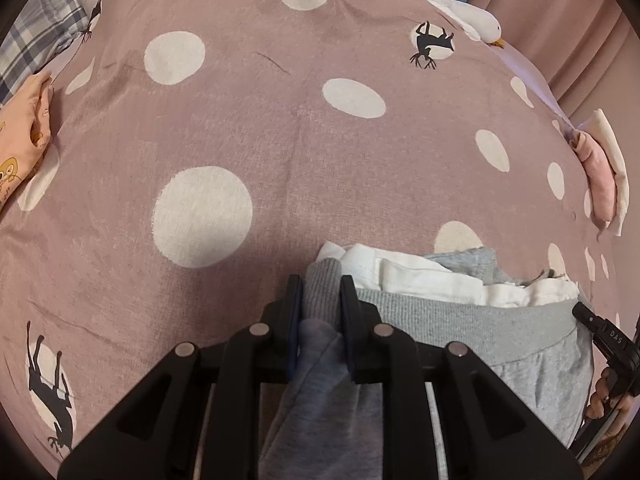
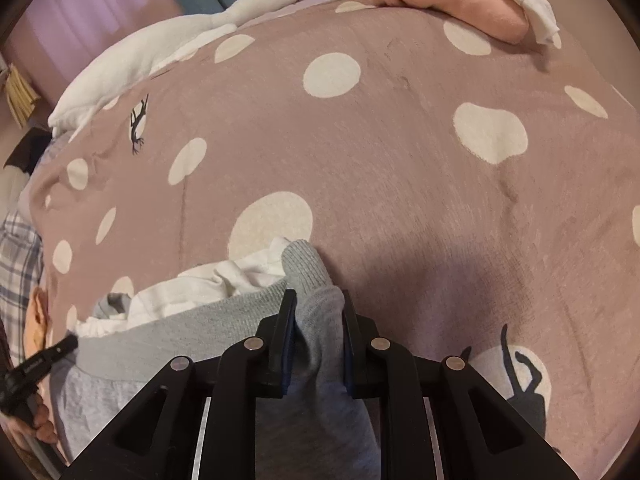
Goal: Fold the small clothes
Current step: 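Lift the folded edge with both grippers and fold it toward the collar, then open both grippers and move them to the folded bundle's side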
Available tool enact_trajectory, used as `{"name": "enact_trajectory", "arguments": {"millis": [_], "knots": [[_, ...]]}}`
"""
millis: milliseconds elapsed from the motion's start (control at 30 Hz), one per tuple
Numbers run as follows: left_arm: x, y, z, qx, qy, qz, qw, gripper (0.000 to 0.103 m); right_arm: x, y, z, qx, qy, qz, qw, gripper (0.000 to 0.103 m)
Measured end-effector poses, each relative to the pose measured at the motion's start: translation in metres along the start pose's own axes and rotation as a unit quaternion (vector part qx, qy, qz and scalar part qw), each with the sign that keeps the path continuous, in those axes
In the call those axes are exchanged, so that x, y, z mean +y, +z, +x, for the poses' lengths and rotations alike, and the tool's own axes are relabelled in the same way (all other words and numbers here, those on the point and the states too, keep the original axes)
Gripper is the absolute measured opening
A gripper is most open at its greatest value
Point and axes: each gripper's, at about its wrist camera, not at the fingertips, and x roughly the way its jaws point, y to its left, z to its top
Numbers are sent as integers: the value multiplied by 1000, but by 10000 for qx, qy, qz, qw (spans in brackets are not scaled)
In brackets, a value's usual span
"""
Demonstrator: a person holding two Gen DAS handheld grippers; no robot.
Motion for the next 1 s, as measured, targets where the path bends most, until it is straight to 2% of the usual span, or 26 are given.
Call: {"name": "enact_trajectory", "arguments": {"millis": [267,367,533,633,700,733,767,833,933,1000], "knots": [[-1,-4,-2,-58,64,65,9999,24,0,-3,1,-76,-81,-63,9999,18],[1,-11,-11,-7,184,-20,9998,36,10,-7,-4,-112,-354,-390,9985,18],[1,-32,-42,-188,196,52,9996,38,31,-18,-25,-256,-928,-1027,9900,26],[1,-45,-64,-274,212,99,9993,43,42,-27,-47,-447,-1194,-1422,9816,26],[2,-54,-78,-361,112,65,9993,54,48,-34,-64,-616,-1300,-1626,9761,28],[3,-59,-85,-405,69,40,9991,57,49,-37,-72,-689,-1317,-1677,9746,36],[4,-65,-93,-469,26,6,9989,64,52,-42,-85,-823,-1334,-1730,9724,51],[4,-76,-107,-573,-52,-18,9983,73,54,-48,-100,-1029,-1340,-1747,9700,67],[8,-97,-125,-625,-133,-88,9979,77,56,-61,-126,-1248,-1242,-1747,9687,67],[11,-110,-131,-627,-193,-199,9977,85,54,-69,-136,-1266,-1160,-1590,9722,67]]}}
